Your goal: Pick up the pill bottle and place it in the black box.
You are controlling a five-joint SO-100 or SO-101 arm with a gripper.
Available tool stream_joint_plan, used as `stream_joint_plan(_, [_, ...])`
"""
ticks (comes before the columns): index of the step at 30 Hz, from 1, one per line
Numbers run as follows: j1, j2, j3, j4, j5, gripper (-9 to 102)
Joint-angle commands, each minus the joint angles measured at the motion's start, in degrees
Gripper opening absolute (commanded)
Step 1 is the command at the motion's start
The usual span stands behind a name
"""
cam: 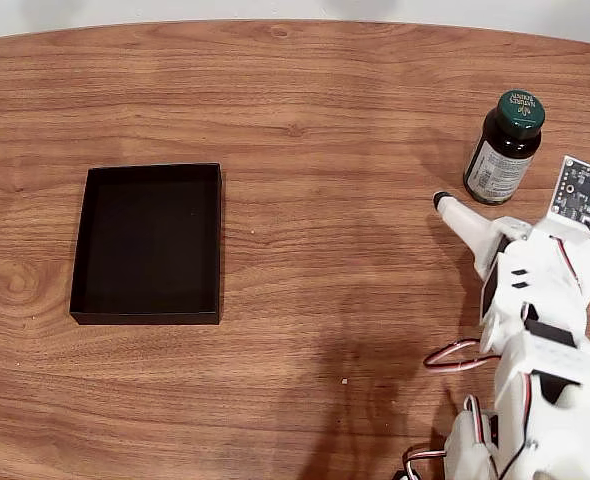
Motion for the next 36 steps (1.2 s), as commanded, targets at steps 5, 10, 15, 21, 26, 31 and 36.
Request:
stream_joint_plan(5, [0.53, -10.72, -8.35, -10.46, 0.53, 49])
stream_joint_plan(10, [0.97, -13.62, -8.96, -14.94, 0.26, 49])
stream_joint_plan(15, [2.55, -15.82, -10.37, -15.12, 0.26, 49])
stream_joint_plan(21, [4.04, -20.13, -13.54, -15.82, -0.44, 49])
stream_joint_plan(26, [4.22, -23.12, -15.29, -17.14, -0.35, 49])
stream_joint_plan(31, [3.43, -26.02, -16.79, -18.9, -0.09, 49])
stream_joint_plan(36, [1.58, -28.56, -18.28, -21.62, 0.26, 49])
